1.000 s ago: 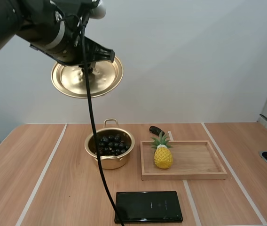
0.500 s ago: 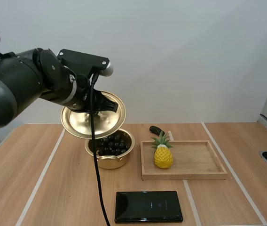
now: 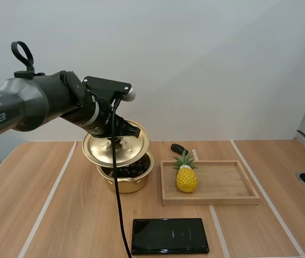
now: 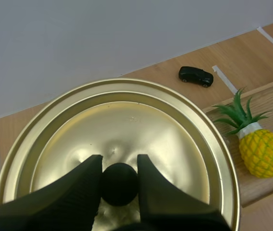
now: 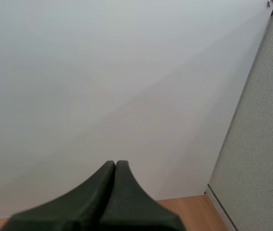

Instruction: Open the pot, put the grape inside, and close it

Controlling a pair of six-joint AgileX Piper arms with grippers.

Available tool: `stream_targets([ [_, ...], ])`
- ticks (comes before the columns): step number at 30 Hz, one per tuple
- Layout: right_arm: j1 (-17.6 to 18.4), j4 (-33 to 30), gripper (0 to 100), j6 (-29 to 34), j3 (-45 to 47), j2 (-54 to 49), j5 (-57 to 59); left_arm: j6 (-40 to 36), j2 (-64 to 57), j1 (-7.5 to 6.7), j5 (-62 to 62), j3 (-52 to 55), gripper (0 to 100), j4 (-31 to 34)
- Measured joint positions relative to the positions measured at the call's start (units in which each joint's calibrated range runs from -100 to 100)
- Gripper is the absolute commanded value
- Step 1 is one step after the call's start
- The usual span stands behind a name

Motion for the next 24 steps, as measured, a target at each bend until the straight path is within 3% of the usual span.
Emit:
stream_targets([
  [24, 0.0, 0.0, 0, -1.2, 0.0, 0.0, 0.7, -0.7, 18.1, 0.00, 1.8, -7.8, 0, -1.7],
])
